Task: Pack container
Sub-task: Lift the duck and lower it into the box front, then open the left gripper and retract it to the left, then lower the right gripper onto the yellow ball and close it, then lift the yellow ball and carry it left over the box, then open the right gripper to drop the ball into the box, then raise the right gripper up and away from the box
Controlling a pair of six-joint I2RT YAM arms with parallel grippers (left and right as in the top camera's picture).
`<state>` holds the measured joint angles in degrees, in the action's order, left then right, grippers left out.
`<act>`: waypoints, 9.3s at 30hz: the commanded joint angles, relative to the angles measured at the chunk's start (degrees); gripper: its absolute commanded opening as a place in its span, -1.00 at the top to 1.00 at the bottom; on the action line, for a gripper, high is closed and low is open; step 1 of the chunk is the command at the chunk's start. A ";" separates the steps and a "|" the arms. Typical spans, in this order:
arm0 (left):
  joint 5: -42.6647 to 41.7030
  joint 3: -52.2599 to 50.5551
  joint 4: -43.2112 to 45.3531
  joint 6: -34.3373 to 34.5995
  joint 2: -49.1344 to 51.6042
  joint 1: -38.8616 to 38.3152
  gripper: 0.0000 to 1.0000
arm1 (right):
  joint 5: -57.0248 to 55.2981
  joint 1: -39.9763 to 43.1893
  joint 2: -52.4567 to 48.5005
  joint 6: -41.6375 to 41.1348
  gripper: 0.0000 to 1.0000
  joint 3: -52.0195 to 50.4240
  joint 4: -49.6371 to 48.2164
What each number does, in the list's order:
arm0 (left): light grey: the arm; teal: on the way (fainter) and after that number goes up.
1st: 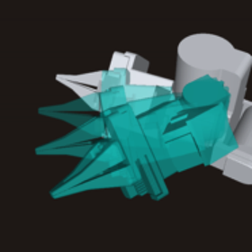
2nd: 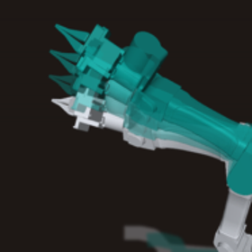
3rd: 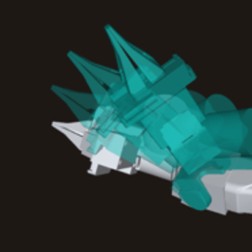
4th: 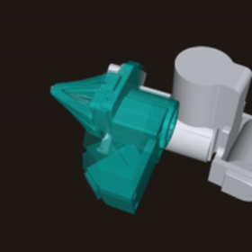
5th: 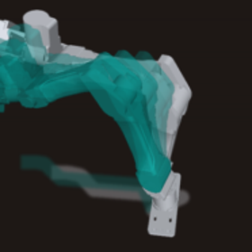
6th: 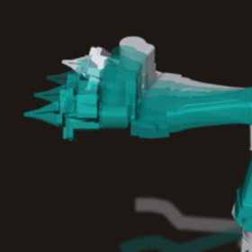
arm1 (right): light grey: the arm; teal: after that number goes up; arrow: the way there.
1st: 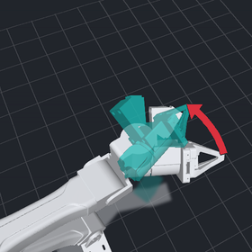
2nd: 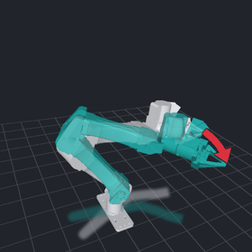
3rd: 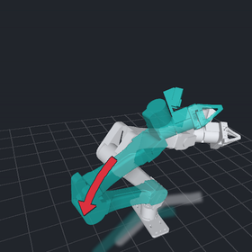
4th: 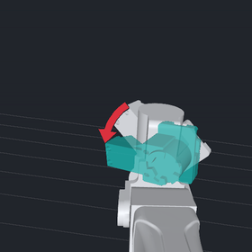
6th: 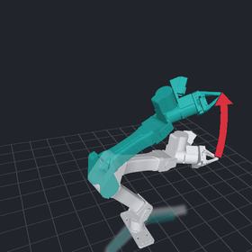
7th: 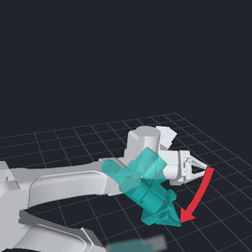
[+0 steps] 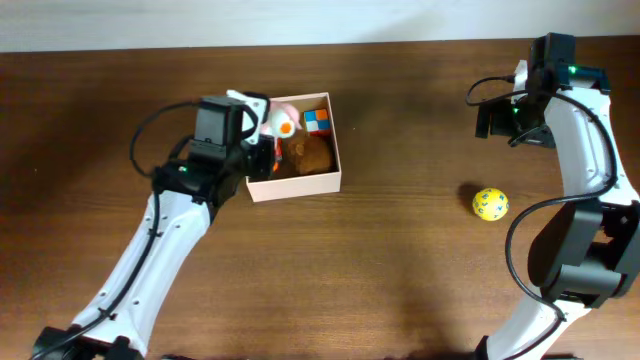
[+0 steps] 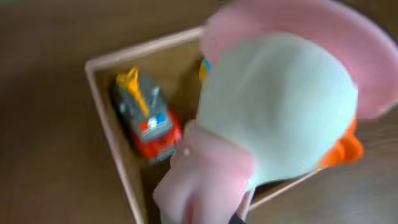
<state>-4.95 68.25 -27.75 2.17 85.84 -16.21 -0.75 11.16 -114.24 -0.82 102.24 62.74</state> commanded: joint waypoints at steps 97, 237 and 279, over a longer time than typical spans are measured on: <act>25.57 16.33 -1.86 10.64 8.31 14.99 -0.99 | -1.29 0.98 1.27 -8.33 -0.98 0.31 9.25; 25.57 16.33 -1.86 10.64 8.31 14.99 -0.99 | 10.88 -41.92 -13.11 -7.61 -0.74 12.68 -26.34; 25.57 16.33 -1.86 10.64 8.31 14.99 -0.98 | 10.67 -10.25 -2.80 -5.01 -0.98 14.14 -6.14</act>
<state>20.01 84.07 -29.58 12.08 94.83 -1.43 10.02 -0.01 -118.04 -6.70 115.70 56.23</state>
